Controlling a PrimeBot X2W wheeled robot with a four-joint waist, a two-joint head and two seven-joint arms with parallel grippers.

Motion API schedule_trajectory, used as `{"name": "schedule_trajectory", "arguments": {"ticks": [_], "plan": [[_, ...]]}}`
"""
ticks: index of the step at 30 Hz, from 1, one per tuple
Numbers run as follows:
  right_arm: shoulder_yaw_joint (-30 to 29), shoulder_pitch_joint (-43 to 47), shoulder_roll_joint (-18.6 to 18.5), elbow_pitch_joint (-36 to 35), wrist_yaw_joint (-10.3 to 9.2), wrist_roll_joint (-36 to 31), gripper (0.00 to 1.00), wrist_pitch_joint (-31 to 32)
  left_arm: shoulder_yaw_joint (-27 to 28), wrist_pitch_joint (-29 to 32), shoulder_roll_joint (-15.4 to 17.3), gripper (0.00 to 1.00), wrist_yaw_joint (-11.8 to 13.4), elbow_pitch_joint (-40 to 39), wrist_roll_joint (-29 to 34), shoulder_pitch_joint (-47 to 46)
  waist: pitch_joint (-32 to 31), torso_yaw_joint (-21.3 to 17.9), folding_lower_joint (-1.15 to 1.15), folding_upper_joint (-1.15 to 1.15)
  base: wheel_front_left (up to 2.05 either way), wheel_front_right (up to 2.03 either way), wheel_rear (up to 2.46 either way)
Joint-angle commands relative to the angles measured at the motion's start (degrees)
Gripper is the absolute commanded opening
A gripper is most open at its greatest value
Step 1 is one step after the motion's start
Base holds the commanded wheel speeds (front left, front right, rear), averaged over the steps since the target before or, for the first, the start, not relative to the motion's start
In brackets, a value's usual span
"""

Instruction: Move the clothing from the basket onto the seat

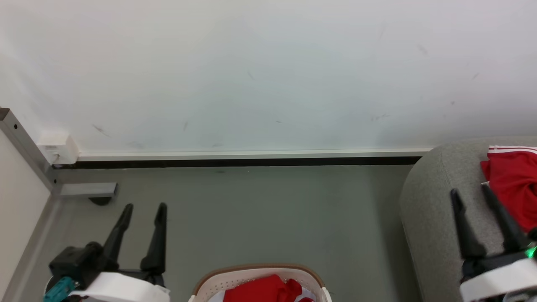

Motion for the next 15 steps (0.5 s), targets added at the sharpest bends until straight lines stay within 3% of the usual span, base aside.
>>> {"name": "schedule_trajectory", "arguments": {"ticks": [1,10,15], "plan": [[0.1,1.9,0.4,-0.8,-0.14,-1.3,1.0,-0.5,1.6,0.0,-0.5,1.0,-0.4,0.2,0.8,1.1,0.1,0.0,0.02,0.0,0.0,0.0,0.0],[1.7,6.6,8.1,-1.0,-0.14,-7.8,1.0,-2.3,9.9,0.0,-6.6,1.0,-5.0,1.5,6.3,6.3,1.4,-1.2,0.02,0.0,0.0,0.0,0.0],[1.8,6.3,10.4,-0.1,-0.14,-9.6,1.0,-3.0,12.4,0.0,-9.9,1.0,-7.5,2.4,8.8,7.3,1.9,-1.8,0.02,0.0,0.0,0.0,0.0]]}}
